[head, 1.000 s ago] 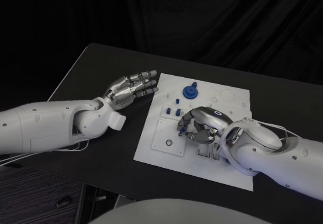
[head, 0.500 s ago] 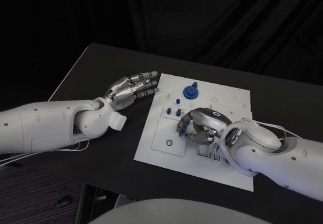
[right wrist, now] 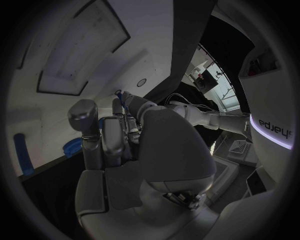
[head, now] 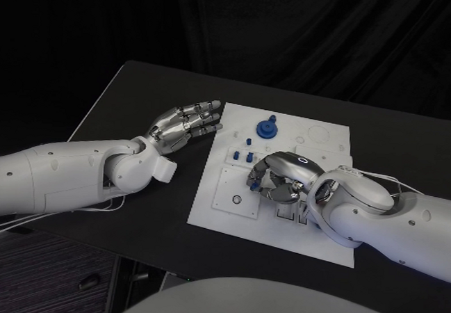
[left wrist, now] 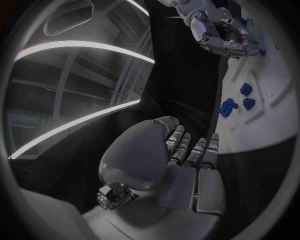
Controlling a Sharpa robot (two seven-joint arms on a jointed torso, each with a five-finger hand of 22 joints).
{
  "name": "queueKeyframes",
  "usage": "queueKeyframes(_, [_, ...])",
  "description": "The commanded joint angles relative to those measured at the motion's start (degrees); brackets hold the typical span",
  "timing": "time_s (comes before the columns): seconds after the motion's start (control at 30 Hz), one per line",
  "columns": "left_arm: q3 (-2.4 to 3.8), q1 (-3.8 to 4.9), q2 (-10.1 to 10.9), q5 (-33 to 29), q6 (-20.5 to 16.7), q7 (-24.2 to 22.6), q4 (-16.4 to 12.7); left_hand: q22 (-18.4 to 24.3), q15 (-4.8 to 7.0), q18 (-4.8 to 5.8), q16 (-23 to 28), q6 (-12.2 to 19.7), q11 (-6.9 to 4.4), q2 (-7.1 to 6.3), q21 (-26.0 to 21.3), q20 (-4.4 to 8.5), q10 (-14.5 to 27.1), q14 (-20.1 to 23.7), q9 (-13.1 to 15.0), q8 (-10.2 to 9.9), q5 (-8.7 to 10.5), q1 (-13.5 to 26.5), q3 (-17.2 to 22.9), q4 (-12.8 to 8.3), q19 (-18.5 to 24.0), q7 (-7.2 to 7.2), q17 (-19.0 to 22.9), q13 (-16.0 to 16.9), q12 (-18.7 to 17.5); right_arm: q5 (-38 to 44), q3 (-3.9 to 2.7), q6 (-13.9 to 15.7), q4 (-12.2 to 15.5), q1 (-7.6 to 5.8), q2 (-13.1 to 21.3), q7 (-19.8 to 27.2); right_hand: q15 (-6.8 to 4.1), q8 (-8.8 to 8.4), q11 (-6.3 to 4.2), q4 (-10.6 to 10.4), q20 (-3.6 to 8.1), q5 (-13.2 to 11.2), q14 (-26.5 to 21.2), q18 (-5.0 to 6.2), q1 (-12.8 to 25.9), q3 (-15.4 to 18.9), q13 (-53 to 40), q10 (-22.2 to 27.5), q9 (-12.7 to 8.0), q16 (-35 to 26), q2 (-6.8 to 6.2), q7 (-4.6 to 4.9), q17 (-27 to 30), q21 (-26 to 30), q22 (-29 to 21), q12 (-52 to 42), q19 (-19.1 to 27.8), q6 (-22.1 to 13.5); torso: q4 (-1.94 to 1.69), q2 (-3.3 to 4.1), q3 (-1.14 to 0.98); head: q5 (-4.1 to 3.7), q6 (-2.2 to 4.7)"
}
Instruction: Assemble the parts on the task board
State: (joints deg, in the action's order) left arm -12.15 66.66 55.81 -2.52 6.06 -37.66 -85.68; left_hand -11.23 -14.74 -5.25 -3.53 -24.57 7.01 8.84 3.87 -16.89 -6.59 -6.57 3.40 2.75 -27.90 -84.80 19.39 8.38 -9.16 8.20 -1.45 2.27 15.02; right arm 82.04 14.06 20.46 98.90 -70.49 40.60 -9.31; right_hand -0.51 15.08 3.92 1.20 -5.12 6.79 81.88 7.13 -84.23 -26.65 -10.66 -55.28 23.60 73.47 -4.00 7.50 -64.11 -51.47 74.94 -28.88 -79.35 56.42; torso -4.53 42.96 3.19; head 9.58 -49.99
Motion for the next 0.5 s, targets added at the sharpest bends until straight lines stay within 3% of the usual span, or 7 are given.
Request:
queueKeyframes(0.03, [0.05, -0.11, -0.13, -0.27, 0.86, -0.32, -0.02, 0.02, -0.2, 0.57, -0.25, -0.35, 0.33, -0.39, 0.2, 0.01, -0.1, -0.34, 0.07, 0.4, 0.27, 0.03, 0.14, 0.28, -0.53, -0.02, -0.1, 0.09, 0.21, 0.43, -0.02, -0.73, 0.19, 0.16, 0.12, -0.72, 0.12, -0.21, 0.29, -0.07, -0.18, -0.19, -0.21, -0.16, 0.34, -0.13, -0.01, -0.09, -0.02, -0.23, -0.25, 0.29, 0.1, 0.34, 5.83, 0.26, 0.38, 0.15, 0.01, 0.0, -0.04, -0.05, -0.01])
queueKeyframes(0.5, [0.05, -0.18, -0.23, -0.27, 0.92, -0.19, 0.08, 0.02, -0.21, 0.6, -0.26, -0.38, 0.35, -0.4, 0.2, 0.01, -0.1, -0.35, 0.07, 0.41, 0.27, 0.04, 0.18, 0.32, -0.54, 0.02, -0.1, 0.09, 0.21, 1.87, 0.0, -2.82, -0.65, 0.16, -0.37, -2.2, 0.4, -1.39, 0.54, -0.33, -0.44, -1.1, -1.26, 0.3, 0.87, 0.35, -0.74, 1.42, -0.39, -1.22, -0.56, 0.43, 1.42, 3.13, 5.14, -0.66, 1.76, -0.1, 0.02, 0.0, -0.01, 0.02, -0.01])
